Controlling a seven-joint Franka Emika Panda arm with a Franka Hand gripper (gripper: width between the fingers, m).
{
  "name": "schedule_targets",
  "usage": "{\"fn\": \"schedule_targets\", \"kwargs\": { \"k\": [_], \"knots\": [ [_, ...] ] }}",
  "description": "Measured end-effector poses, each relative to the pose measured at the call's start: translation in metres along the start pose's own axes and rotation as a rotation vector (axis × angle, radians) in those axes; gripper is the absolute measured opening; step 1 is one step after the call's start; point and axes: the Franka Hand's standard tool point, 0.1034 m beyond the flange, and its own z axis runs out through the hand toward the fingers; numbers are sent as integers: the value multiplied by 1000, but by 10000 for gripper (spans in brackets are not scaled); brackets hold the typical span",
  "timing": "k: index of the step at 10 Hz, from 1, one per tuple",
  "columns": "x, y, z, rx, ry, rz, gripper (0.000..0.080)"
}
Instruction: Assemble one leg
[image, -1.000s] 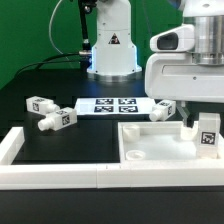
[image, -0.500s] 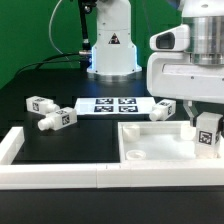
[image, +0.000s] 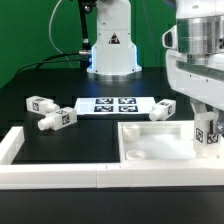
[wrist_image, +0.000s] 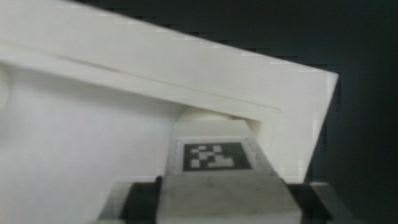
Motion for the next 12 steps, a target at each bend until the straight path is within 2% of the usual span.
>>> {"fn": "schedule_targets", "kwargs": {
  "k": [1, 3, 7, 8, 9, 10, 11, 12],
  "knots": [
    [1, -1, 0, -2, -10, 115, 285],
    [-1, -2, 1, 11, -19, 343, 285],
    [2, -1, 1, 16, -14, 398, 299],
    [1, -2, 0, 18, -15, 392, 476],
    [-7, -5, -7, 28, -22, 375, 476],
    [-14, -11, -21, 48, -35, 355, 615],
    [-15, -15, -29, 59, -41, 342, 639],
    [-18, -14, -29, 55, -42, 338, 639]
  ]
}}
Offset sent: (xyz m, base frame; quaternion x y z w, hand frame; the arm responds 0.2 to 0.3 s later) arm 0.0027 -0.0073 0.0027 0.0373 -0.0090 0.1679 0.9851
